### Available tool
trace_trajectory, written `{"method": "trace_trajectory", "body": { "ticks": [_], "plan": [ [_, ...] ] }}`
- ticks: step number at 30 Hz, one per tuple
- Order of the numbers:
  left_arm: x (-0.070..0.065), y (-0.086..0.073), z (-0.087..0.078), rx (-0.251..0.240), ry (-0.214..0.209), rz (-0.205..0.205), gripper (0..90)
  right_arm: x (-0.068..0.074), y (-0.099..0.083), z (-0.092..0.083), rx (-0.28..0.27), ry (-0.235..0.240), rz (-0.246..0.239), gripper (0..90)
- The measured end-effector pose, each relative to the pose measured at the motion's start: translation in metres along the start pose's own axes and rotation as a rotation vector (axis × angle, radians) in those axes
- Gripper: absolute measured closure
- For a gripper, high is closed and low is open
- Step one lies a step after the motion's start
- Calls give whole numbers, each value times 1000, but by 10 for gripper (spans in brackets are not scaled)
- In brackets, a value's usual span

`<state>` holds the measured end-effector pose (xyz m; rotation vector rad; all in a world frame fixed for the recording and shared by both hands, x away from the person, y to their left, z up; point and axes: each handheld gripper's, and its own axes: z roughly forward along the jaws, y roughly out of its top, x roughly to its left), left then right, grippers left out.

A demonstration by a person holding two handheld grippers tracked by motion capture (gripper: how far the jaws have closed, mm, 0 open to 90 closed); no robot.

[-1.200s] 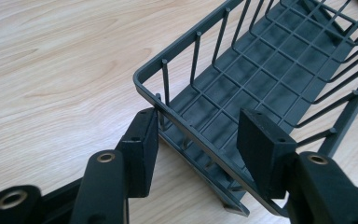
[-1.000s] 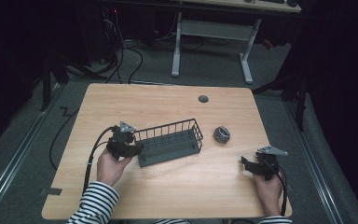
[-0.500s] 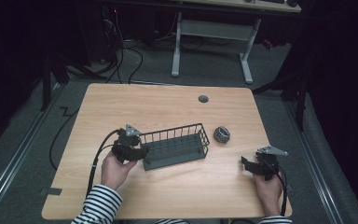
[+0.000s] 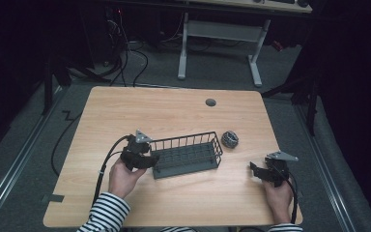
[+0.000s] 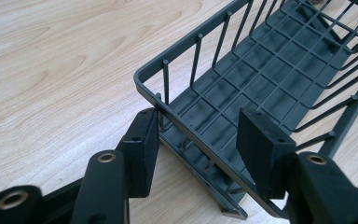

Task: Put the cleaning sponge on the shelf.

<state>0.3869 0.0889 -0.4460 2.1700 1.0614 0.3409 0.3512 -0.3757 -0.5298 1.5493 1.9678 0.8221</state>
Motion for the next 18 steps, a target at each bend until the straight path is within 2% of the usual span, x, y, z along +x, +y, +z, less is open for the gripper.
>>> {"method": "trace_trajectory", "body": {
  "ticks": [4,9,12,18],
  "plan": [
    [2,1,-1,-9,-19,-19,412,0,0,0,0,0,0,296],
    [6,1,-6,-24,-16,-41,310,0,0,0,0,0,0,296],
    [7,1,-8,-31,-12,-47,289,0,0,0,0,0,0,296],
    [14,0,-22,-95,-16,-74,271,0,0,0,0,0,0,296]
  ]
}}
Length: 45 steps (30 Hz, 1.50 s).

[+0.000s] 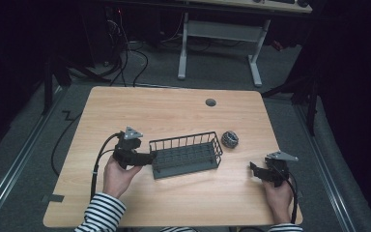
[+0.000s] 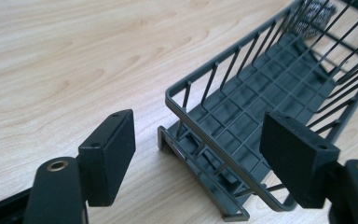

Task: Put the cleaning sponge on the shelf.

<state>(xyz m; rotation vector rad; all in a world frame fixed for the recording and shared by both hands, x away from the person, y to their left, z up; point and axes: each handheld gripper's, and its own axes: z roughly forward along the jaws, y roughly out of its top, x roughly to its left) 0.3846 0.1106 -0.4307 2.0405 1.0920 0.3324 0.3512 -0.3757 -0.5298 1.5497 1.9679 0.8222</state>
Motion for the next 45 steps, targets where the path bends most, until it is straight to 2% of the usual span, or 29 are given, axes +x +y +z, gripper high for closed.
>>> {"method": "trace_trajectory", "body": {
  "ticks": [4,14,16,21,23,25,32,37,45],
  "plan": [
    [4,0,-8,-32,3,-16,270,0,0,0,0,0,-1,296],
    [18,-6,-22,-49,45,-35,273,0,0,0,0,0,0,296],
    [26,-10,-26,-58,53,-62,273,0,0,0,0,0,0,296],
    [36,-18,-31,-74,73,-88,270,0,0,0,0,0,0,296],
    [43,-25,-34,-85,97,-107,267,0,0,0,0,0,0,296],
    [46,-28,-34,-86,104,-115,265,0,0,0,0,0,0,296],
    [66,-53,-33,-78,145,-188,257,0,0,0,0,0,0,296],
    [74,-67,-31,-68,175,-208,255,0,0,0,0,0,0,296],
    [83,-80,-24,-56,198,-239,255,0,0,0,0,0,0,296]
  ]
}}
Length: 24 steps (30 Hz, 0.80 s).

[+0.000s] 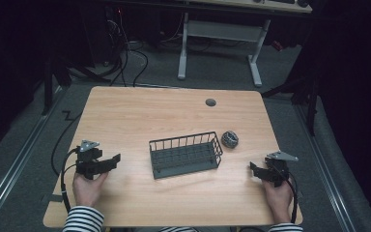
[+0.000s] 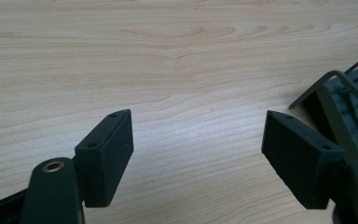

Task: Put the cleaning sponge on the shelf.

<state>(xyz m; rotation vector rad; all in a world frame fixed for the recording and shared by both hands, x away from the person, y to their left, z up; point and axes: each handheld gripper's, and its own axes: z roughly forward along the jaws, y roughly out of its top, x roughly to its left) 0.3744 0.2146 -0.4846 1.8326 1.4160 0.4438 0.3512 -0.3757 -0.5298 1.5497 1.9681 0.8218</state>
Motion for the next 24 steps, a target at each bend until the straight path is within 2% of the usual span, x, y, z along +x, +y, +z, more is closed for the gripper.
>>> {"method": "trace_trajectory", "body": {
  "ticks": [8,24],
  "plan": [
    [6,-9,8,-7,28,-25,255,0,0,0,0,0,0,296],
    [13,-21,25,16,120,-5,260,0,0,0,0,1,0,296]
  ]
}}
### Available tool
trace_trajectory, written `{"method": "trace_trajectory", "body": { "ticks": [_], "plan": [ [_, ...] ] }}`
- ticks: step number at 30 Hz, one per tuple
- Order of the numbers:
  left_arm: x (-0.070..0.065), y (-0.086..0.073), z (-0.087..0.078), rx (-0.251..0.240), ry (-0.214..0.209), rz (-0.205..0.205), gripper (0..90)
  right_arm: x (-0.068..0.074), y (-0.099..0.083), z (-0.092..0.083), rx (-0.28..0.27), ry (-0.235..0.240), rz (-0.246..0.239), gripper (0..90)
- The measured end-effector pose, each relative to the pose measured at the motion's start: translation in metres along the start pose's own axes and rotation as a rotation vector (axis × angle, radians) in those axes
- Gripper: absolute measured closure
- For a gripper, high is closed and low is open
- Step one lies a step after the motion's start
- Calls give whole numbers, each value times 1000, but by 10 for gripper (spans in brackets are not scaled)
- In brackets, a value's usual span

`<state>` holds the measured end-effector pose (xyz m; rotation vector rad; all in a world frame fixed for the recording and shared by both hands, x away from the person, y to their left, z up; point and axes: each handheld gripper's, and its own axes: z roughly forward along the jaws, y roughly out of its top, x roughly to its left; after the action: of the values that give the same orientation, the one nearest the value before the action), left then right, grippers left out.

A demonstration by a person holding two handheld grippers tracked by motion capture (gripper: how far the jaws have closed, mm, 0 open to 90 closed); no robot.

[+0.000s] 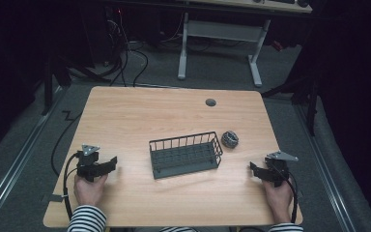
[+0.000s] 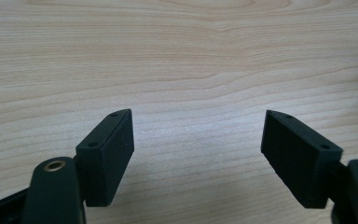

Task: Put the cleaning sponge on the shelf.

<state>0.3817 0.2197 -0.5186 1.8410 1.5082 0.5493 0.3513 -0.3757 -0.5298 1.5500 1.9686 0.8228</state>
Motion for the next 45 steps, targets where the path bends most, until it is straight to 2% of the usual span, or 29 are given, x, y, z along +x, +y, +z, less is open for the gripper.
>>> {"method": "trace_trajectory", "body": {
  "ticks": [8,14,16,19,20,21,25,29,32,34,35,36,41,42,43,45],
  "plan": [
    [1,-2,7,8,42,21,265,0,0,0,1,2,1,296],
    [2,-5,13,15,45,23,265,0,0,0,1,2,0,297],
    [2,-6,15,28,63,41,267,0,0,0,0,2,0,298],
    [1,-7,15,25,66,49,261,0,0,0,1,3,0,297],
    [1,-10,16,-3,64,55,261,0,0,0,1,3,0,298],
    [1,-11,15,-7,62,56,261,0,0,0,1,3,0,298],
    [1,-11,15,-6,63,56,259,-1,1,0,2,6,-7,299],
    [1,-11,15,-5,65,58,250,0,4,0,30,4,-6,333],
    [1,-11,15,-4,65,58,248,1,12,-1,58,21,-14,336],
    [0,-11,15,-4,65,58,248,2,14,-1,59,30,-13,339],
    [0,-11,15,-4,65,58,248,4,20,-2,55,60,-11,340],
    [0,-11,15,-4,65,58,248,4,20,-2,55,60,-11,340],
    [0,-11,15,-4,64,58,247,14,44,-2,58,104,-35,335],
    [0,-11,15,-4,64,58,247,14,44,-2,58,104,-35,335],
    [0,-11,15,-5,64,57,247,18,55,0,53,120,-46,330],
    [0,-11,15,-6,65,57,247,21,65,2,58,132,-54,325]
  ]
}}
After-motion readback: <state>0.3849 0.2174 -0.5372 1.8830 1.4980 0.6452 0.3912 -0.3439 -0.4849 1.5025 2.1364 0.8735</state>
